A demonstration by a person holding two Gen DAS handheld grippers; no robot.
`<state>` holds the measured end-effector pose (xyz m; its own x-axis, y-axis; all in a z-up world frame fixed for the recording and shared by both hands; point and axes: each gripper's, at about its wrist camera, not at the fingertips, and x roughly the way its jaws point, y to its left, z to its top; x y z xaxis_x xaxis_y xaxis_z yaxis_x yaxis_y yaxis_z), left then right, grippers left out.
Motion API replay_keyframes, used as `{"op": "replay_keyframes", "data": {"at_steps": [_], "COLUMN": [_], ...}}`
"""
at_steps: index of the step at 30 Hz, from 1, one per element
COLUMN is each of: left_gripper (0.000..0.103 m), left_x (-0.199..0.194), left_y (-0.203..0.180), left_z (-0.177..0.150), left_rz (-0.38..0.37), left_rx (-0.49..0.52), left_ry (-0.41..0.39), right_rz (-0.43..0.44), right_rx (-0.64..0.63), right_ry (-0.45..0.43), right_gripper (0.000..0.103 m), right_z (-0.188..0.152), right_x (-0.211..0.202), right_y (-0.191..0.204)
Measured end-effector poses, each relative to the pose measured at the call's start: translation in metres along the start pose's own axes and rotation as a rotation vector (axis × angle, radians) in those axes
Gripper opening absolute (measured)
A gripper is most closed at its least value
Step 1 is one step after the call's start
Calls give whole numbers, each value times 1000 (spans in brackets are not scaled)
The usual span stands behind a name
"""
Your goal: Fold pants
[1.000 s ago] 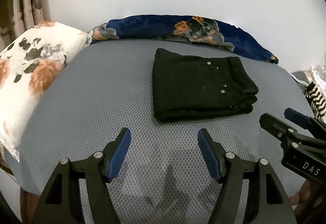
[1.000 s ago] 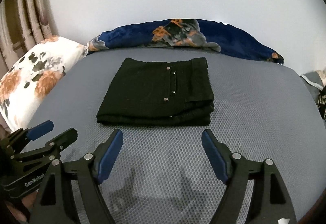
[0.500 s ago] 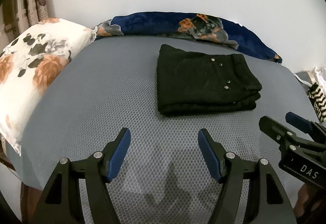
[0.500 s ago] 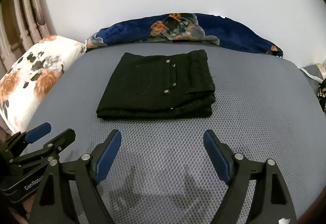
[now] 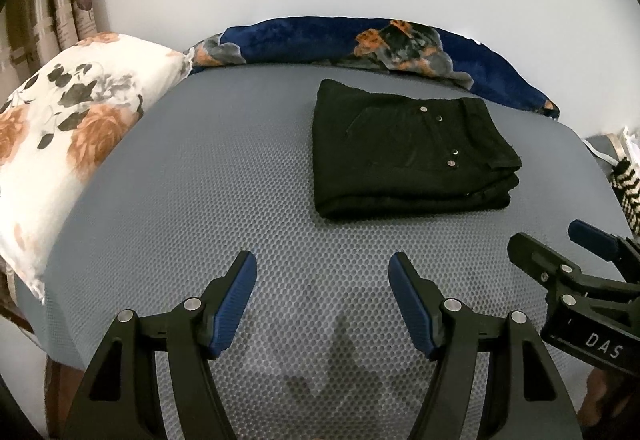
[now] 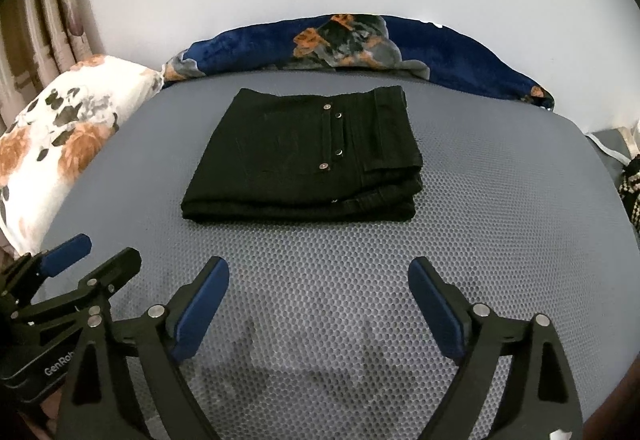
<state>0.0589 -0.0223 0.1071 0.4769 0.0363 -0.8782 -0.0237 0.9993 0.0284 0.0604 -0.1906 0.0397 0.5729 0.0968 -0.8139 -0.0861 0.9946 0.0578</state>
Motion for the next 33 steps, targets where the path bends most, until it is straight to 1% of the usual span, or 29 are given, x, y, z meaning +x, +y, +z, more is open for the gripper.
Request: {"op": "replay_keyframes", "data": {"at_steps": [25,33], "left_gripper": [69,69], "left_x": [7,7], "left_y": [-4,-3], "left_z": [-4,-3], "left_rz": [21,17], "left_rx": [27,31], "left_ry": [20,22], "right_rz": [15,18], "right_rx": [39,49], "right_ry": [37,48], "right_gripper": [90,90], "right_z": [-3,-5], "right_x": [9,10], "right_y": [-8,-9]}}
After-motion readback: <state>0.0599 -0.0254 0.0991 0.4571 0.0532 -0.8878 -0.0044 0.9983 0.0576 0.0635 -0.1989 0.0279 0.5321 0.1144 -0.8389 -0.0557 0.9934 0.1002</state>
